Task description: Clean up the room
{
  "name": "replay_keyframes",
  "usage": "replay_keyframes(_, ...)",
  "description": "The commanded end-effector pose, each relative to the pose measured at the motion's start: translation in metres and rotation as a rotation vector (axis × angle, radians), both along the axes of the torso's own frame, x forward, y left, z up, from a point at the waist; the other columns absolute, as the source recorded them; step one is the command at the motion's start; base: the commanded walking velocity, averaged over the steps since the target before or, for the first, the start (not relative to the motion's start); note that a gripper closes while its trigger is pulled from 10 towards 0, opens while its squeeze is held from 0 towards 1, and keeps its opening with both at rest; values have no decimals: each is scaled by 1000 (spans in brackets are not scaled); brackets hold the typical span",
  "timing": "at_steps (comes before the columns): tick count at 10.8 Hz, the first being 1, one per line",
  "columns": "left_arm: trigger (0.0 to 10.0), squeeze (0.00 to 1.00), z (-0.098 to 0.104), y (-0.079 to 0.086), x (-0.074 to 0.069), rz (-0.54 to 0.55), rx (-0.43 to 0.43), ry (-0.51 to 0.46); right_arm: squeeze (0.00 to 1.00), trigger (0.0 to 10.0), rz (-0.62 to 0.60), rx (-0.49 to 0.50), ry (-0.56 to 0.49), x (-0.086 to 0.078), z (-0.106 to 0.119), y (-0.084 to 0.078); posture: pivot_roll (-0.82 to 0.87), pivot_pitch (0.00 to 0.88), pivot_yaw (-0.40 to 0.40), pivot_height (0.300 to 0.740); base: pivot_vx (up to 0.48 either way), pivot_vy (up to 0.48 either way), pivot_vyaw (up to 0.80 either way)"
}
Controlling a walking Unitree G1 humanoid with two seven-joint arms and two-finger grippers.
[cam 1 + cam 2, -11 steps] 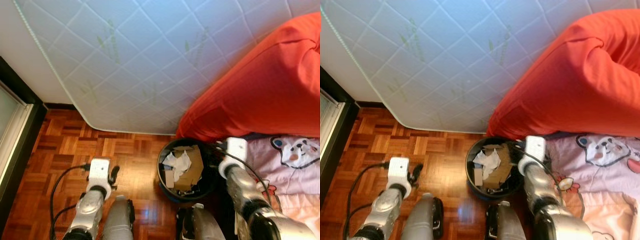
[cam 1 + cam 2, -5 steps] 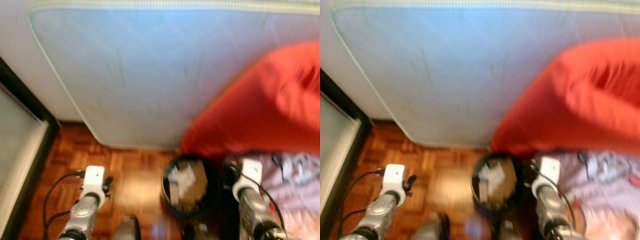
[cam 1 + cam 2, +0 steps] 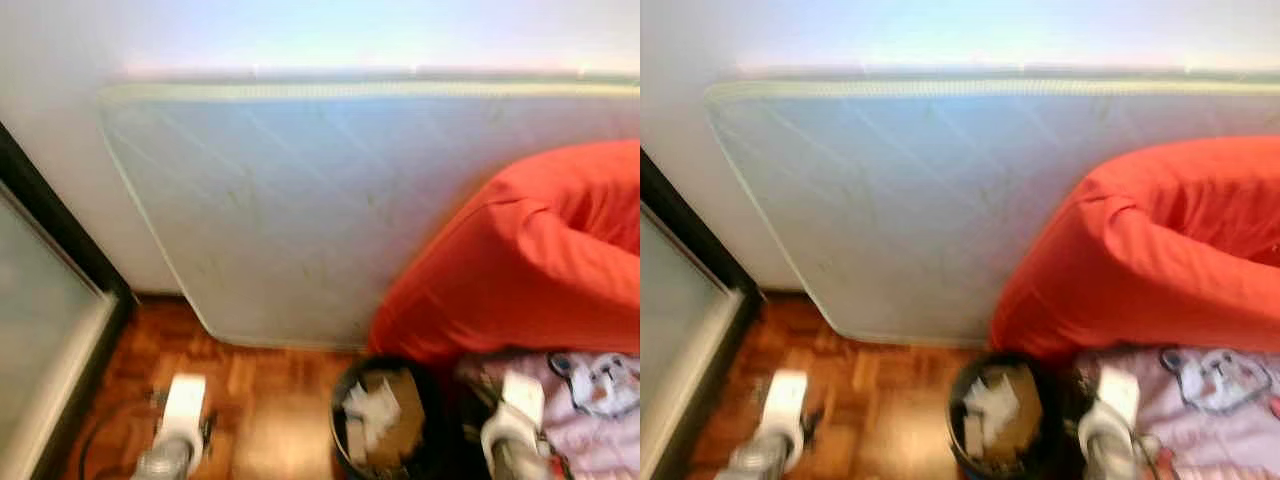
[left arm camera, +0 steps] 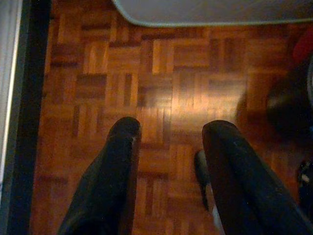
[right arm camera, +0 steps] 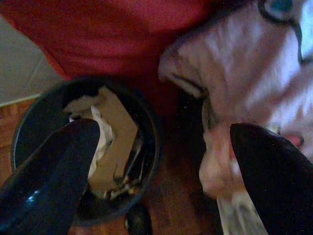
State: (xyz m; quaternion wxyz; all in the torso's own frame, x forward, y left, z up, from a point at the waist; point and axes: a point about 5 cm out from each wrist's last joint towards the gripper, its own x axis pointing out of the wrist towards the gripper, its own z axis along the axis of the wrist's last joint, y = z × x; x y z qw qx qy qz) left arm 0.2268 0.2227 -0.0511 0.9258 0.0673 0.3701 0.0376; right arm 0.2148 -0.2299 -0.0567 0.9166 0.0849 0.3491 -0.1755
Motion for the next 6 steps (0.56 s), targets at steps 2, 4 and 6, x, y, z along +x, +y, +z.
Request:
replay_keyframes(2,10000,0,-7,-6,-7,12,-6,57,0,10000,-34,14,68,-20,-12,-1,12,0,48,740,0,0,0)
replay_keyframes(4,10000,0,-4,-16,2,-22,-15,49,0,10000,-43,17,85,-32,-17,-2,-1,0,41,740,0,0,0)
replay_keyframes(6,10000,0,-4,-26,5,-28,-32,42,0,10000,-31,28,60,-25,-12,-7,-3,0,2,740,0,0,0)
